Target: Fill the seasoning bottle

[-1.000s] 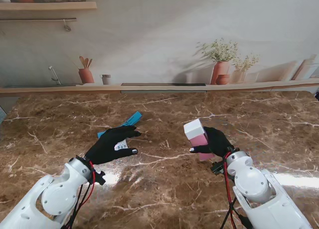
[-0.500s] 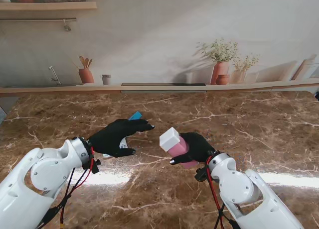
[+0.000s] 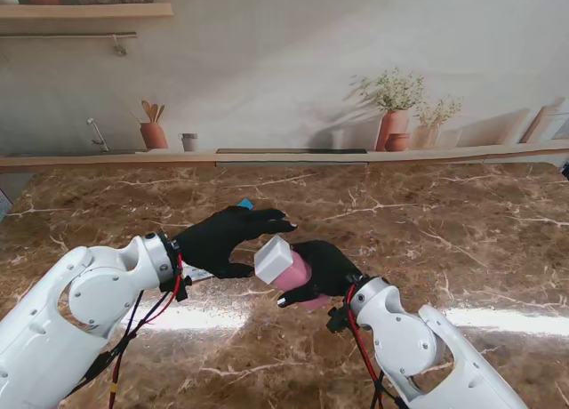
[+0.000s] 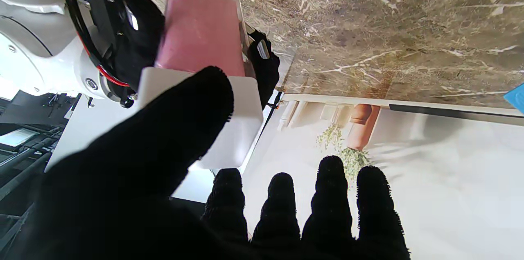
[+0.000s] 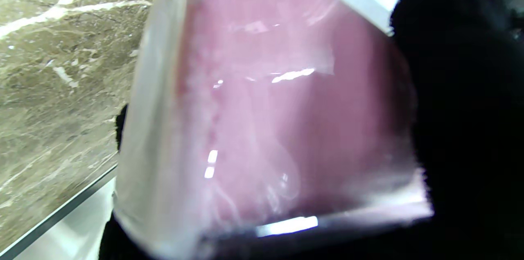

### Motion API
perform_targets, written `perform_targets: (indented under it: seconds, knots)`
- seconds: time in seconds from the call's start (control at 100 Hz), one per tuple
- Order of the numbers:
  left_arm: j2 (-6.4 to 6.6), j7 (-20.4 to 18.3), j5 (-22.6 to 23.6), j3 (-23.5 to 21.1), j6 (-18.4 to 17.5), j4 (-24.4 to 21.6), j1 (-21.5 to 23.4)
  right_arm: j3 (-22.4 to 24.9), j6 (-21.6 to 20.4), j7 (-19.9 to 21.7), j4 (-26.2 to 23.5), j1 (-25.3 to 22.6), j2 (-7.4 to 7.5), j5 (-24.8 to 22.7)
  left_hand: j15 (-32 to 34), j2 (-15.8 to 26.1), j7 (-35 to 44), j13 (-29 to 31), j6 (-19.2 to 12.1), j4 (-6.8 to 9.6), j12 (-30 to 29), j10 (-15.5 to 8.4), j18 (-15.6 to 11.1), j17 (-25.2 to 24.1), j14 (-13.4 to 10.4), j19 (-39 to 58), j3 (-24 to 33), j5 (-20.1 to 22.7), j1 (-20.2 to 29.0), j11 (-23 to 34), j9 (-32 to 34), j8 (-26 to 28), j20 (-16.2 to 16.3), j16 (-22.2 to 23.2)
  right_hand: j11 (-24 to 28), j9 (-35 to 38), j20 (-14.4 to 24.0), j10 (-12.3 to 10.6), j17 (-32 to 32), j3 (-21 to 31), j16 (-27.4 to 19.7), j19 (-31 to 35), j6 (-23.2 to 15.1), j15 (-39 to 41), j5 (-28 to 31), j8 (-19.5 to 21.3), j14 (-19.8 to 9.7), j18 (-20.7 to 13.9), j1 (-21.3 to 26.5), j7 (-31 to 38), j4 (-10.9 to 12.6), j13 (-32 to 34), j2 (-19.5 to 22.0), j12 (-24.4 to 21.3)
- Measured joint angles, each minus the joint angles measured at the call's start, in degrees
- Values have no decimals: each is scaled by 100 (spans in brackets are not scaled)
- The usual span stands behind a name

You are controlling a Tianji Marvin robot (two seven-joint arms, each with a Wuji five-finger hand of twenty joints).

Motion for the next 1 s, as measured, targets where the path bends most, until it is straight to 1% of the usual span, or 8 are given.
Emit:
perform_targets:
  seconds: [0.11, 0.19, 0.27, 0.44, 0.61, 0.8, 0.9, 1.0]
  knots:
    - [-4, 31, 27, 38, 0, 12, -54, -41, -54, 28, -26, 12, 10, -29, 187, -138, 1009, 168, -70, -85, 214, -9, 7, 0, 0, 210, -116, 53, -4, 377, 20, 757, 1, 199, 0, 3, 0, -1, 2, -12, 0, 62, 2, 7, 0, 71, -38, -45, 0, -1, 0, 0, 0, -1]
    - [-27, 403, 282, 80, -40, 66, -64, -55, -60, 8, -29, 22, 10, -24, 356, -266, 1934, 550, -71, -242, 412, -81, 14, 92, 0, 520, -205, 659, -171, 906, 312, 1236, 74, 371, 0, 8, 13, -10, 8, -42, 1, 138, 2, 13, 0, 188, -80, -56, 0, -16, 0, 5, 0, -1]
    - [-74, 871, 506, 120, -171, 183, -66, -56, -69, -23, -29, 30, 9, -21, 491, -408, 2412, 899, -14, -260, 422, -142, 19, 168, 0, 867, -273, 1098, -286, 1222, 1043, 1392, 79, 452, 0, 26, 71, -23, 26, -49, 1, 201, 2, 13, 0, 266, -87, -79, 0, -20, 0, 50, -10, -2]
    - [-131, 794, 122, 137, -192, 297, -83, -60, -78, -45, -33, 30, 9, -32, 670, -509, 2875, 1296, 278, -333, 508, -216, 21, 288, 0, 1322, -446, 1760, -301, 1566, 1906, 1572, 79, 519, 0, 51, 72, -56, 20, -50, 1, 201, -15, 13, 60, 377, -103, -82, 4, -21, 0, 51, -123, -2]
    - [-134, 748, 136, 149, -229, 301, -81, -51, -51, -9, -71, 22, 10, -65, 670, -509, 1610, 1296, 12, -333, 513, -217, 66, 286, 0, 1390, -451, 1176, -604, 1556, 1894, -59, 81, 522, 0, 58, 74, -60, 18, -50, 1, 202, -15, 19, 61, 390, -110, -110, 4, -21, 0, 53, -123, -2]
    - [-136, 808, 132, 146, -398, 260, -41, -52, -21, 21, -81, 22, 11, -67, 862, -691, 1350, 1492, -350, -333, 559, -275, 262, 284, 6, 1431, -370, 756, -519, 1555, 1891, -482, 342, 885, 0, 59, 75, -61, 15, -51, 2, 202, -15, 21, 62, 390, -115, -111, 4, -21, 0, 53, -123, -2]
    - [-135, 803, 62, 147, -496, 237, -13, -60, -10, 12, -91, 25, 12, -65, 1054, -751, 2441, 1679, -548, -336, 791, -277, 376, 293, 79, 1467, -312, 1170, -468, 1686, 2135, 513, 598, 1138, 0, 59, 76, -63, 8, -51, 2, 203, -15, 21, 62, 393, -126, -112, 4, -21, 0, 53, -124, -2]
    - [-134, 772, 82, 142, -524, 189, -5, -84, -9, 14, -101, 26, 16, -65, 1217, -948, 2508, 1992, -487, -422, 989, -279, 394, 449, 133, 1714, -406, 1395, -467, 1856, 2628, 1210, 743, 1307, 0, 64, 76, -65, 1, -51, 2, 203, -16, 22, 72, 393, -128, -113, 4, -21, 0, 53, -139, -2]
